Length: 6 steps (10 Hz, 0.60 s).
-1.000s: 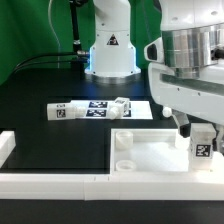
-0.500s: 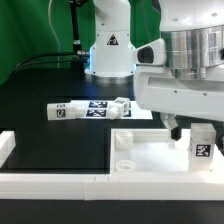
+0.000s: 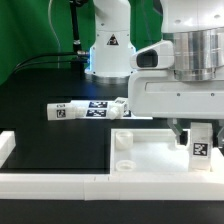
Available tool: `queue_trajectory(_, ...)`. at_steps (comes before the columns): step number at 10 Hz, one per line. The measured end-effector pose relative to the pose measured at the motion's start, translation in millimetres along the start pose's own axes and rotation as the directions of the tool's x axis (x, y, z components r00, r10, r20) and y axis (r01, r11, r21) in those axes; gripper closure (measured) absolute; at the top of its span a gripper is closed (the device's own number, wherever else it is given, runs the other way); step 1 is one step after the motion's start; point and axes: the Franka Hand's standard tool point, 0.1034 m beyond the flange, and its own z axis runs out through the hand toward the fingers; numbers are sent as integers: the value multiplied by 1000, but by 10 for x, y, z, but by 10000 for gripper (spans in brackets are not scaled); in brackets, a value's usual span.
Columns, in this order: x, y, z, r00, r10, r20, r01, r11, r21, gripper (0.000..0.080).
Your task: Assemble one leg
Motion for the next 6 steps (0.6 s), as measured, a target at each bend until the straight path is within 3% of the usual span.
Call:
queue_trajectory(1, 1, 3, 1, 997, 79, 0, -79, 997, 0, 515)
queue_trajectory(3, 5, 7, 6, 971, 238, -5, -238, 971, 0, 515)
queue_trajectory(5, -14, 14, 9, 832, 555, -15, -555, 832, -6, 515)
queue_trajectory(6, -16, 13, 12, 683, 730, -4, -730, 683, -11, 515)
